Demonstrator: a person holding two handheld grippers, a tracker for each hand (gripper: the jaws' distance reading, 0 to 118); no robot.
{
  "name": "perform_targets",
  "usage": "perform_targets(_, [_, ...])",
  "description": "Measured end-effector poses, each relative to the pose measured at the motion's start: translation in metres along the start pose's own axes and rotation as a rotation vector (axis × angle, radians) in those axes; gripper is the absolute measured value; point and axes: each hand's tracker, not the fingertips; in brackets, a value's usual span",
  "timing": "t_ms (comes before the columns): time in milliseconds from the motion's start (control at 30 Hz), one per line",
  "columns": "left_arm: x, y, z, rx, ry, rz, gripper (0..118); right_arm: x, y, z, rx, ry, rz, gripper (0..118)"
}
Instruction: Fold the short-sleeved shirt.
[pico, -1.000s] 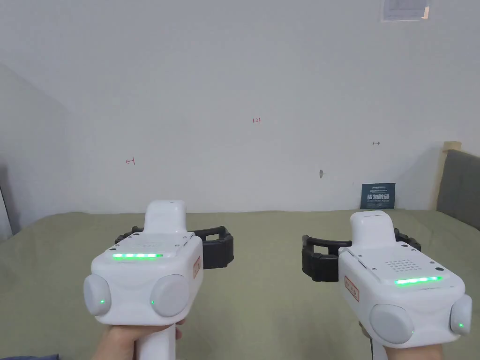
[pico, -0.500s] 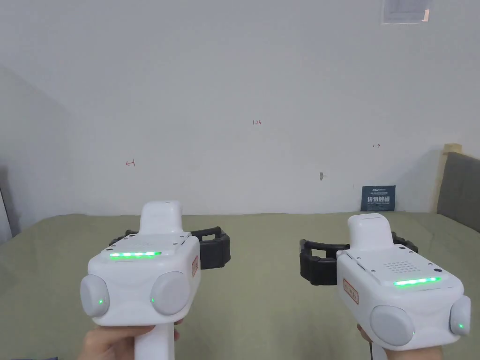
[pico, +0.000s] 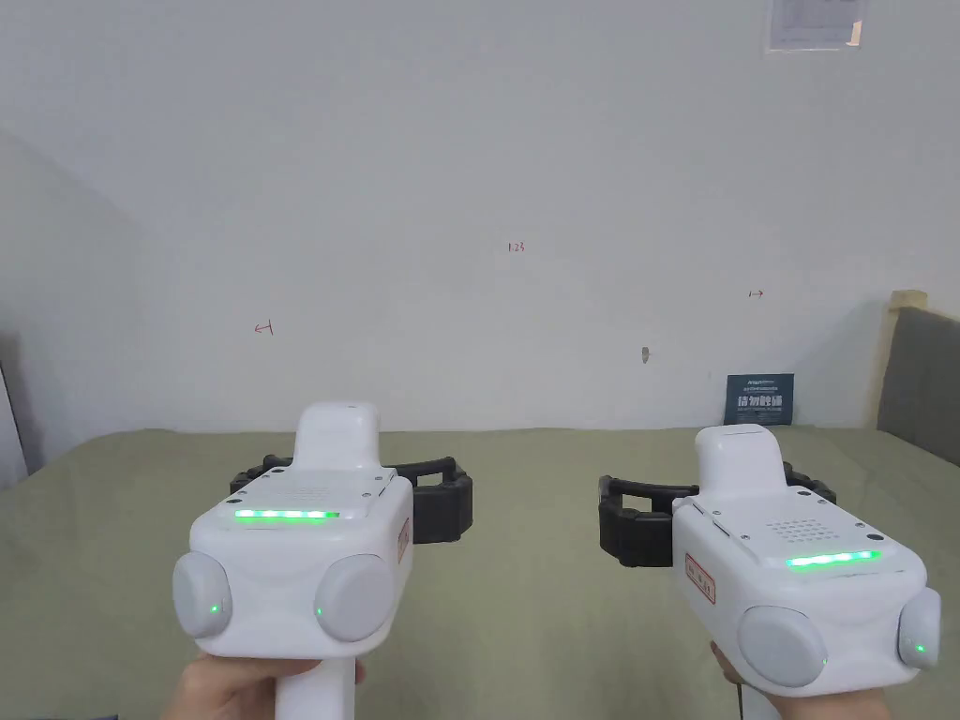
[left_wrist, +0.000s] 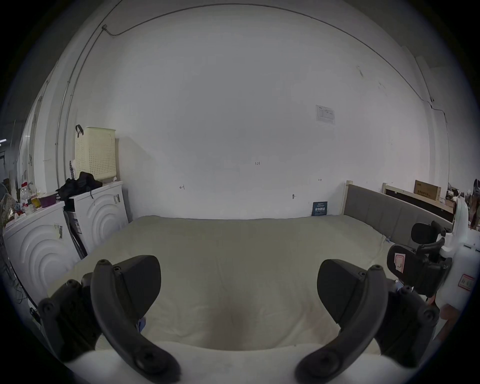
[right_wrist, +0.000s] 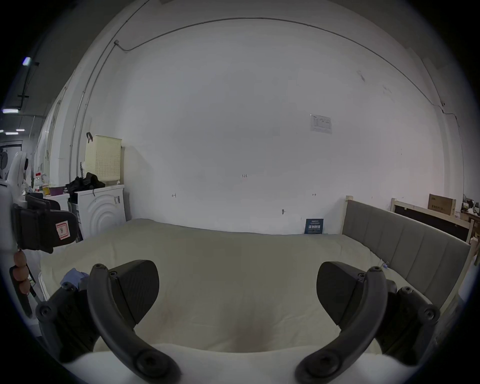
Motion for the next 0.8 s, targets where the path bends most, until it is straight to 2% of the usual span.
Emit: perform_targets(800, [0.0023, 0.0064, -0.0070, -0.049, 0.023, -0.024, 118, 0.0008, -0.0001, 0.0033, -0.009, 0.019, -0.015, 118])
